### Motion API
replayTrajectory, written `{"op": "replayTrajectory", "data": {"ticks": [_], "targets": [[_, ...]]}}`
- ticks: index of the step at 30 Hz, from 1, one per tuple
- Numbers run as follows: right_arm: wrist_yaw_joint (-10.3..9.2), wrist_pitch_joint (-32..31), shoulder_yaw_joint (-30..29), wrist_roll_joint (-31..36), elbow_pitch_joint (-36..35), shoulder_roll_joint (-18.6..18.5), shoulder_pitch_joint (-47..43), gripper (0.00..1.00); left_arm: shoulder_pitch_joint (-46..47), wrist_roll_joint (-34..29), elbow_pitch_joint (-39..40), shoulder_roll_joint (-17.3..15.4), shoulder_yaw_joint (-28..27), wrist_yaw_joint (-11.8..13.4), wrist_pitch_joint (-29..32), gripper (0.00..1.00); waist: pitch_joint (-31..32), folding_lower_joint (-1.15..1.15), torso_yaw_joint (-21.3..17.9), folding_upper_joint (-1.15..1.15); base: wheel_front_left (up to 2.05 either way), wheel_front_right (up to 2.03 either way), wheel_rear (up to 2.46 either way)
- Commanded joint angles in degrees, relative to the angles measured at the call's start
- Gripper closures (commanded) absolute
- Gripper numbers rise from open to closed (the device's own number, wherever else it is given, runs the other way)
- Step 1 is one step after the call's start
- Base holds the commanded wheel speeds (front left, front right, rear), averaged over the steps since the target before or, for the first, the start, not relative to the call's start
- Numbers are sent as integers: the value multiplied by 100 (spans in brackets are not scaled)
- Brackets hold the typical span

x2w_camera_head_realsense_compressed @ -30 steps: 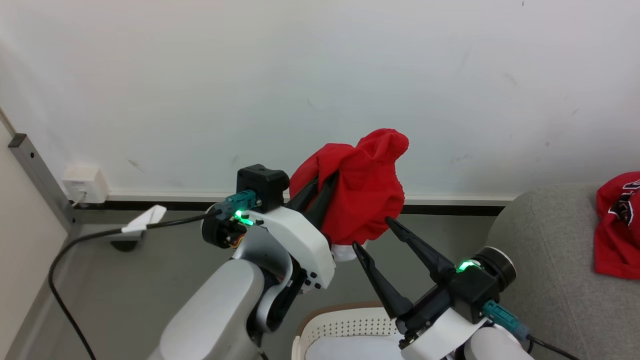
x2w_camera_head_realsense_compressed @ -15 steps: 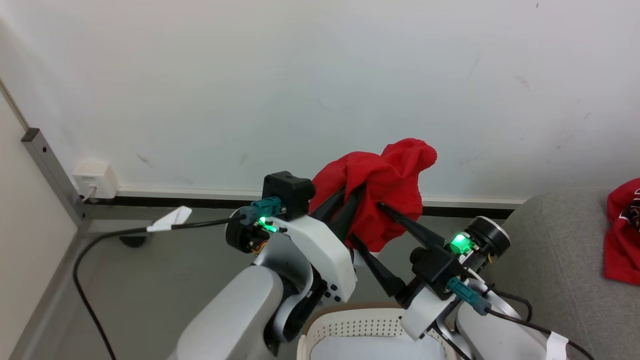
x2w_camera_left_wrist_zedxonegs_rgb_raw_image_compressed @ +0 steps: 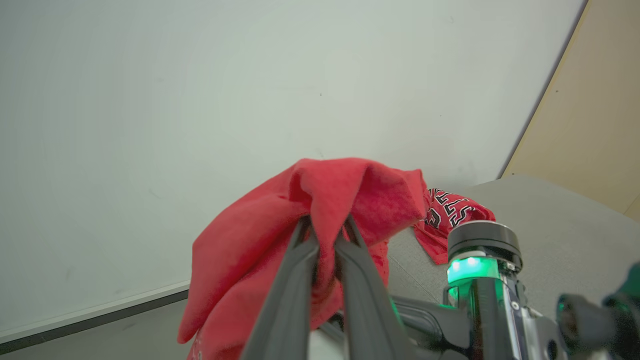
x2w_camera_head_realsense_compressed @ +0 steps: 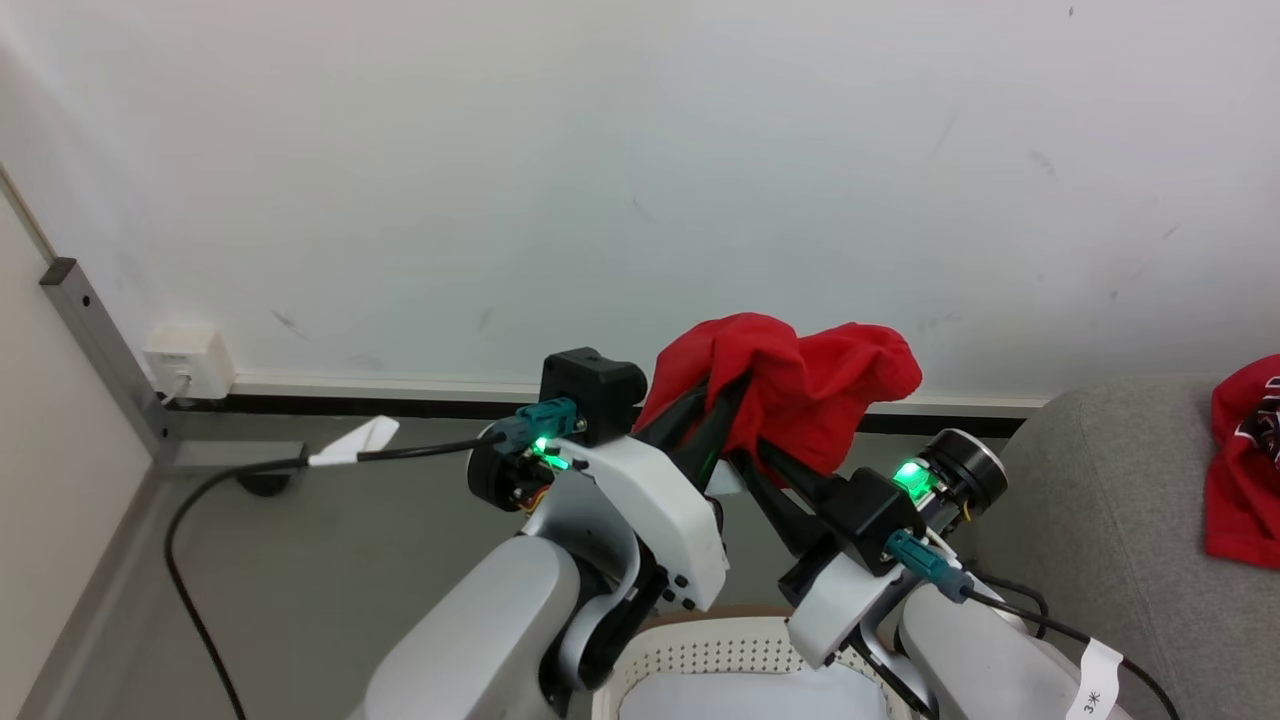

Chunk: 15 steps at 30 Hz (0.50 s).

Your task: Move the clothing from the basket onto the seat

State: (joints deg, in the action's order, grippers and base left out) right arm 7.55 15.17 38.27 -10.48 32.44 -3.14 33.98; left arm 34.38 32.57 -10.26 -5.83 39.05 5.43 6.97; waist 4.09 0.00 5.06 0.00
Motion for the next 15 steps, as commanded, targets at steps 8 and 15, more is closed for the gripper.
{"op": "replayTrajectory", "data": {"ticks": [8, 15], "targets": [[-13, -4, -178, -173, -151, -35, -95, 100, -31, -77, -92, -102, -2, 90, -110, 0, 3, 0, 2, 0, 0, 0, 0], [-13, -2, -539, -186, -351, -227, -238, 100, -218, -122, -150, -270, 90, 65, -113, 0, 24, 0, 12, 0, 0, 0, 0]]}}
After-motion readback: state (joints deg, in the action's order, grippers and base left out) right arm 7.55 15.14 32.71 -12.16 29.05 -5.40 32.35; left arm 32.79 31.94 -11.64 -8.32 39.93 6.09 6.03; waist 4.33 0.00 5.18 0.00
